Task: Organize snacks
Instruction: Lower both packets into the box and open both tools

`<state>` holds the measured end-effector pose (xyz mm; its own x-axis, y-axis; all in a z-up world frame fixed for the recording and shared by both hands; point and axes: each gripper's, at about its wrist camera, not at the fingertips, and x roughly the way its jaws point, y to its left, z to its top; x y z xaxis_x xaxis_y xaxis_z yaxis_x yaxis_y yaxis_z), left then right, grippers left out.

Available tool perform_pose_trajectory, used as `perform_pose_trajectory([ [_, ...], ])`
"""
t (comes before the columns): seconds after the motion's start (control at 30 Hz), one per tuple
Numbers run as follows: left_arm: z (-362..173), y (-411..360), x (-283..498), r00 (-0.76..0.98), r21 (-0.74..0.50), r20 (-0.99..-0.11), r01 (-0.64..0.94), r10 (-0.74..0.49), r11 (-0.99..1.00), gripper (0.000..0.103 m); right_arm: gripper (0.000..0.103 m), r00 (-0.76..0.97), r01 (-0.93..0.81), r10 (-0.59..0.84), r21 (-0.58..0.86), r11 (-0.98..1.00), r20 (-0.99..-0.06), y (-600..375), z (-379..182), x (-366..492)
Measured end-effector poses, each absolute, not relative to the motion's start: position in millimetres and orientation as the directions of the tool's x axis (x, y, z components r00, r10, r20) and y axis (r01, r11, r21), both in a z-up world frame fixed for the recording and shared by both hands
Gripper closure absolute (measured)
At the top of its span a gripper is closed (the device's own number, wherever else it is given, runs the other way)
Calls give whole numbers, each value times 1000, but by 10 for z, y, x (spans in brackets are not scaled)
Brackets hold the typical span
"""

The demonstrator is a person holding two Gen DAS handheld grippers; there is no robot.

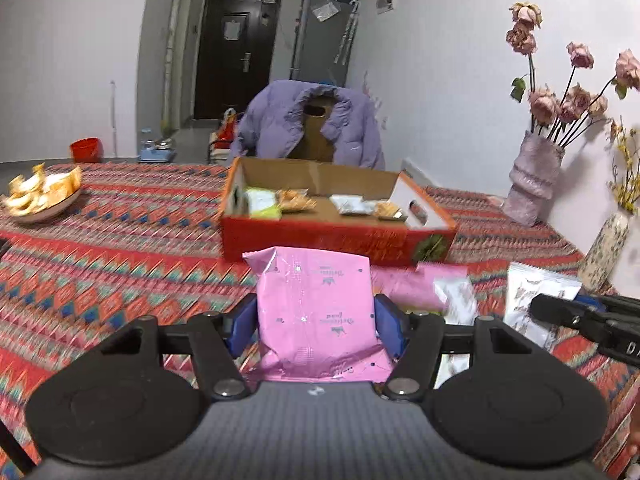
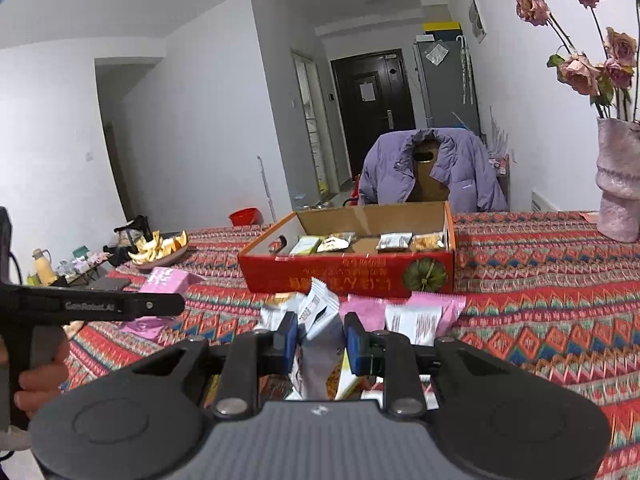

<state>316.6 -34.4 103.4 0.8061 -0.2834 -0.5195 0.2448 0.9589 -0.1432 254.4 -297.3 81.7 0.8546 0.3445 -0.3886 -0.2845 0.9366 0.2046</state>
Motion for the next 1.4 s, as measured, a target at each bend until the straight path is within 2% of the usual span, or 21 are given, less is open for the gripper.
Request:
perform_pose_trajectory([
  [0.23, 1282, -721, 4365, 777, -177, -539, 274, -326, 945, 40, 79, 824, -364, 404, 176, 915, -397, -3280, 1158, 3672],
  [0.43, 1087, -1116, 5685, 731, -206, -622, 193, -281, 959, 40, 79, 733, -406, 407, 130, 905, -544, -3369, 1119, 5059],
  [0.57, 787, -1404, 6412, 692, -172, -676, 186, -254, 967, 40, 79, 638, -420, 400, 139, 897, -658, -3332, 841, 5844],
  [0.7, 485, -1570, 6894, 650, -137, -732, 152, -203, 979, 40, 79, 581, -434, 346, 80, 898, -736, -3222, 566, 6311],
  [0.8, 327, -1603, 7063, 614, -145, -763, 141, -201, 979, 39, 78, 582, -435, 264, -19, 900, -769, -3143, 439, 6467],
  [0.87, 269, -1626, 7082, 623, -132, -756, 153, -199, 979, 30, 77, 612, -411, 202, -90, 907, -765, -3102, 424, 6510],
  [0.97, 288, -1625, 7050, 635, -103, -749, 170, -189, 980, 28, 52, 660, -382, 172, -129, 915, -731, -3103, 488, 6487],
  [1.0, 322, -1614, 7033, 636, -108, -745, 182, -201, 977, 27, 49, 666, -375, 180, -117, 920, -724, -3117, 526, 6477],
  [1.4, 1175, -1184, 6340, 720, -35, -666, 230, -194, 973, 21, 43, 723, -368, 196, -129, 921, -663, -3081, 1220, 5883],
])
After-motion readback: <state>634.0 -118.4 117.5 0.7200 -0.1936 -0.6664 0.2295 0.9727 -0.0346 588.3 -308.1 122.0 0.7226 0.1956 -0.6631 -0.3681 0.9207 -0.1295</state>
